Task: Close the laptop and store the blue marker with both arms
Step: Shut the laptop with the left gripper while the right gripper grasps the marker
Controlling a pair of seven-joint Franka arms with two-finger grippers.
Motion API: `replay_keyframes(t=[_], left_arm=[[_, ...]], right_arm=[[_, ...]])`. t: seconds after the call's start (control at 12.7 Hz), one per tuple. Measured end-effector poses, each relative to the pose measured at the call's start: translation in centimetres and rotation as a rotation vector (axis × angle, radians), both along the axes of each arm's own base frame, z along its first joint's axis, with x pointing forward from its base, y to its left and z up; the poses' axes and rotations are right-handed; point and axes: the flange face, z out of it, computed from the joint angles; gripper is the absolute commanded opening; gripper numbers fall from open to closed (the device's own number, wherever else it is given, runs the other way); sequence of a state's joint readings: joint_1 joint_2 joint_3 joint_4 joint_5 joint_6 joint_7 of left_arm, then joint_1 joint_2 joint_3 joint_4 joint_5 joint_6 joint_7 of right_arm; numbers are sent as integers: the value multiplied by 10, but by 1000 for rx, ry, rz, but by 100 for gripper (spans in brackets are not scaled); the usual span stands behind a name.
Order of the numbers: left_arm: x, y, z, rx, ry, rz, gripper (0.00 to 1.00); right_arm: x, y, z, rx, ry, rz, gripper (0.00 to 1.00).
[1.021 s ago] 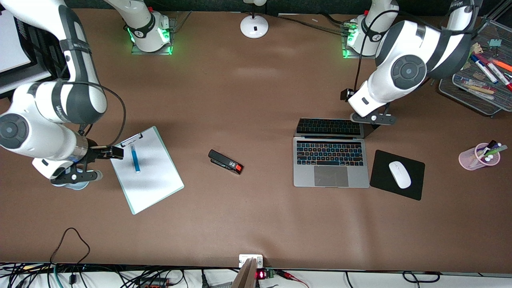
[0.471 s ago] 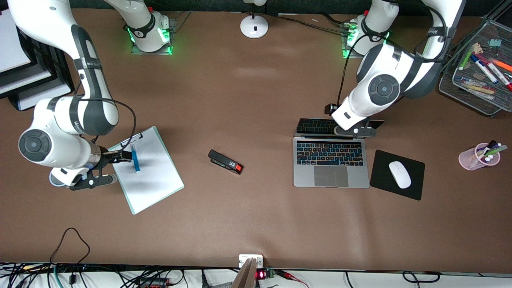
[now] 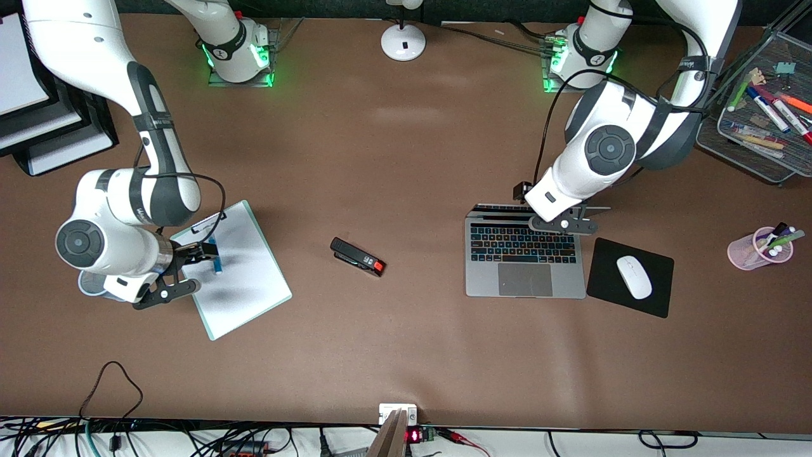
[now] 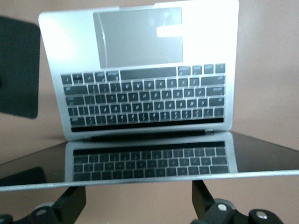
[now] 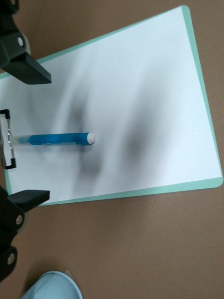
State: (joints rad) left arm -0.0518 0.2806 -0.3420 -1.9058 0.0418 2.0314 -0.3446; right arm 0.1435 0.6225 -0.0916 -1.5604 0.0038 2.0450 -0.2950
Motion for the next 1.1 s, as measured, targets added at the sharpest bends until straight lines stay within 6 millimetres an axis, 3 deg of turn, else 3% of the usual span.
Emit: replay_keyframes(t=[0.31,0.71,1.1], left_arm=[[16,-6,-28,-49,-65,7,100],[43,-11,-59,-86,-181,-16,100],[60,-14,-114,-137,-213,-1,100]], right_arm=[[-1,-1,-31,-2,-9,4,99],[-8,-2,-50,-5,22,6,88],[-12,-2,-62,-5,42,19,76]])
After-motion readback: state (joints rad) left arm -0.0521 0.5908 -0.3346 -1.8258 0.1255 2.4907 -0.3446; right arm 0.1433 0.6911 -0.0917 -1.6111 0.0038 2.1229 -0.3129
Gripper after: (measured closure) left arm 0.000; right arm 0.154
